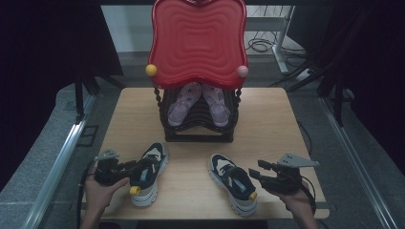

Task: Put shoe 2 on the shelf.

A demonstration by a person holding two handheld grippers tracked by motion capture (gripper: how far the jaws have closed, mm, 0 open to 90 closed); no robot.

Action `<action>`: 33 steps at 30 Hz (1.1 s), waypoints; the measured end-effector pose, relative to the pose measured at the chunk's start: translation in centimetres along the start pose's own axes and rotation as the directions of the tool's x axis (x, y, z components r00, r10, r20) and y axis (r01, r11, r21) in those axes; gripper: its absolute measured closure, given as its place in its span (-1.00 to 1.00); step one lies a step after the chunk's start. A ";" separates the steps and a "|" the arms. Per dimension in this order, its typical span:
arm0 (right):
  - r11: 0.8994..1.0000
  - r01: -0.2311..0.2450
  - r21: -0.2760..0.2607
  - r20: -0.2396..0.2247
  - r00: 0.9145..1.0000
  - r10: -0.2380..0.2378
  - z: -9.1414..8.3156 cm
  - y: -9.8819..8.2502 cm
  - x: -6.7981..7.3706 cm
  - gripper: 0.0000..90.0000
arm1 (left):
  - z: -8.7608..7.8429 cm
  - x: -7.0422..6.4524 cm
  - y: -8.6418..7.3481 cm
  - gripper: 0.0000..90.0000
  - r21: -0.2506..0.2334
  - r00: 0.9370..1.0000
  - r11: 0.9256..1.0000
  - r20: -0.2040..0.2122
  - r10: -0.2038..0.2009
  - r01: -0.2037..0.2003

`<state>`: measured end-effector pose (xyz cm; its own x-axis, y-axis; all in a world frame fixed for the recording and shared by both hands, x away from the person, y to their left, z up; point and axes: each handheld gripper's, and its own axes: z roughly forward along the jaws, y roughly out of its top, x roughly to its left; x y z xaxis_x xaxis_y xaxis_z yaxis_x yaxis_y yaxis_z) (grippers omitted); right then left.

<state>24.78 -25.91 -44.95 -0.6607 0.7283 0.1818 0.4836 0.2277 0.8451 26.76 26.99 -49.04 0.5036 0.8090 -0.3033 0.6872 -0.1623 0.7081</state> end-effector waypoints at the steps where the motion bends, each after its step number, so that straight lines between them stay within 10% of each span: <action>1: 1.000 -0.003 0.014 -0.006 1.000 0.003 0.3 0.1 0.1 0.02 | 0.1 0.0 0.0 0.30 0.001 1.000 1.000 0.001 0.001 -0.001; 33: 0.957 0.049 0.287 -0.066 0.997 -0.031 6.2 0.6 0.2 0.42 | 0.7 -0.1 0.0 0.34 -0.007 1.000 1.000 -0.008 0.002 -0.002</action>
<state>28.48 -21.69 -47.53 -0.7120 0.6766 0.1879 0.5949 0.4392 0.6732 27.09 26.54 -49.51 0.5010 0.8129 -0.2969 0.6826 -0.1603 0.7130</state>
